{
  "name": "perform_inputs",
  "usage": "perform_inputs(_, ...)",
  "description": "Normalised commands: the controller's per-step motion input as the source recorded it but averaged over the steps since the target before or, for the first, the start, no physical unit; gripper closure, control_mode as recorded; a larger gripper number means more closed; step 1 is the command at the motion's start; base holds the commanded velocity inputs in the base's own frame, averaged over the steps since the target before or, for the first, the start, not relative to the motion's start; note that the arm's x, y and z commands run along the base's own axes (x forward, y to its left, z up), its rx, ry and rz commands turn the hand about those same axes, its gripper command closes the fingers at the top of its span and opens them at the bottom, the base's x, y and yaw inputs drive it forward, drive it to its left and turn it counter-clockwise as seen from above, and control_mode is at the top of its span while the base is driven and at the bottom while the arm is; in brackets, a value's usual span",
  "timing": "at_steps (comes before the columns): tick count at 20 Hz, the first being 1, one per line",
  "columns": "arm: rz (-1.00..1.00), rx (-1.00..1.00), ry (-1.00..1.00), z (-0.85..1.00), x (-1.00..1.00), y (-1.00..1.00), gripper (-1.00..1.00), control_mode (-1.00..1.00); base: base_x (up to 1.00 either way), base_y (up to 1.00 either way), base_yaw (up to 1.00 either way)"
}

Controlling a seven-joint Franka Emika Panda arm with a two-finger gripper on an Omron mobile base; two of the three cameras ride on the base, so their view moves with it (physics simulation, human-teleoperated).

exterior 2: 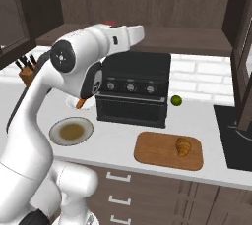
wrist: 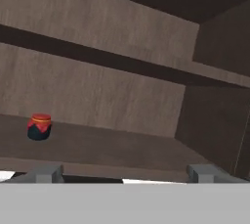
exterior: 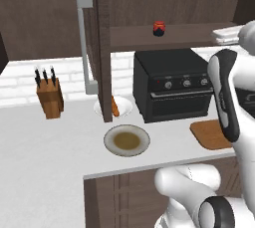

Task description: From the different types of pastries on the counter, select a croissant and place it on the cutting board. Then retrieve a jar of jam from the cabinet and place it alongside the croissant on the cutting board.

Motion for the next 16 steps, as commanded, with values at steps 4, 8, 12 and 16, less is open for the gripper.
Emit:
perform_inputs(4,0.0,-0.04,0.15,1.0,0.0,0.9,-1.0,-1.0,0.0,0.0,0.0)
perform_inputs(8,0.0,-0.06,0.41,0.97,0.0,0.76,-1.0,-1.0,0.0,0.0,0.0)
perform_inputs(12,0.02,-0.03,0.33,0.23,0.0,0.37,-1.0,-1.0,0.0,0.0,0.0)
perform_inputs(16,0.0,0.0,0.0,0.0,0.0,0.0,-1.0,-1.0,0.0,0.0,0.0)
